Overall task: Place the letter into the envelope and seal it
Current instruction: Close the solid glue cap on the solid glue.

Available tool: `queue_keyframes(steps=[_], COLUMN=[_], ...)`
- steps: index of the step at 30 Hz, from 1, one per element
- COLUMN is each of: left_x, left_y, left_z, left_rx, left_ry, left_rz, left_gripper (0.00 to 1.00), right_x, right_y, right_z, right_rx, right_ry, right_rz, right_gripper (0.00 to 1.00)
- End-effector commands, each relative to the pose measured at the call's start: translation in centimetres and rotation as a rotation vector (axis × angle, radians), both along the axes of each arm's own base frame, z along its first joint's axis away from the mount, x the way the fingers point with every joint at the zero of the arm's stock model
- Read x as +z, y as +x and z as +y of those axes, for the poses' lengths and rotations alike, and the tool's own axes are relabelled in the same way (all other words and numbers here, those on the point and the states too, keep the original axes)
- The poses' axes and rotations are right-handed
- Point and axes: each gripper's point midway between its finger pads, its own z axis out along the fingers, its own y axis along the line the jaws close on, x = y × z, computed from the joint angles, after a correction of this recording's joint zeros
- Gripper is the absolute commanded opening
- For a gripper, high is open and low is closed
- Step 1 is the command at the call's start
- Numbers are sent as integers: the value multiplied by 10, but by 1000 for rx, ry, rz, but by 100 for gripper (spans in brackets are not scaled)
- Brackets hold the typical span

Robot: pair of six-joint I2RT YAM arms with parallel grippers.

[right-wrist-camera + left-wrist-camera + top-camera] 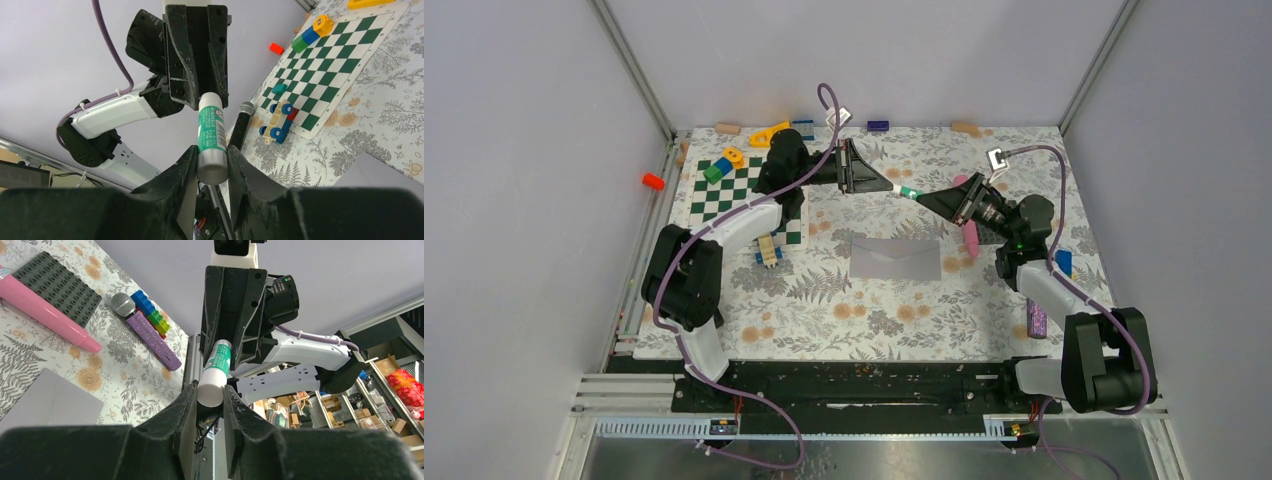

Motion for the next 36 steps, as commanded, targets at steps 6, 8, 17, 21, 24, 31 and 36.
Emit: queue_keyframes(steps=[6, 8, 17, 21, 24, 31, 36], left_x=[34, 37, 29, 16, 15, 23, 21], left_y=[-52, -59, -81, -79, -80, -79, -74], left_z=[-23, -26, -38, -37, -36, -32, -31], left_rx=[-174, -204, -266, -249, -247, -240, -236], left_ry=[-81, -101, -63, -8, 4, -17, -16], left_rz=[-124, -123, -144, -143, -157, -162, -150], left_gripper=[0, 0, 0, 0, 0, 34, 51], right_x=[23, 29, 30, 44, 49, 35, 35], right_y=[-19, -20, -22, -27, -28, -24, -26], right_z=[23, 24, 25, 23, 20, 18, 18], right_rx=[122, 128, 106, 97, 85, 72, 77], right_ry=[25, 41, 33, 47, 48, -2, -34], right_rz=[-98, -107, -113, -150, -169, -175, -218], right_gripper=[0, 0, 0, 0, 0, 0, 0])
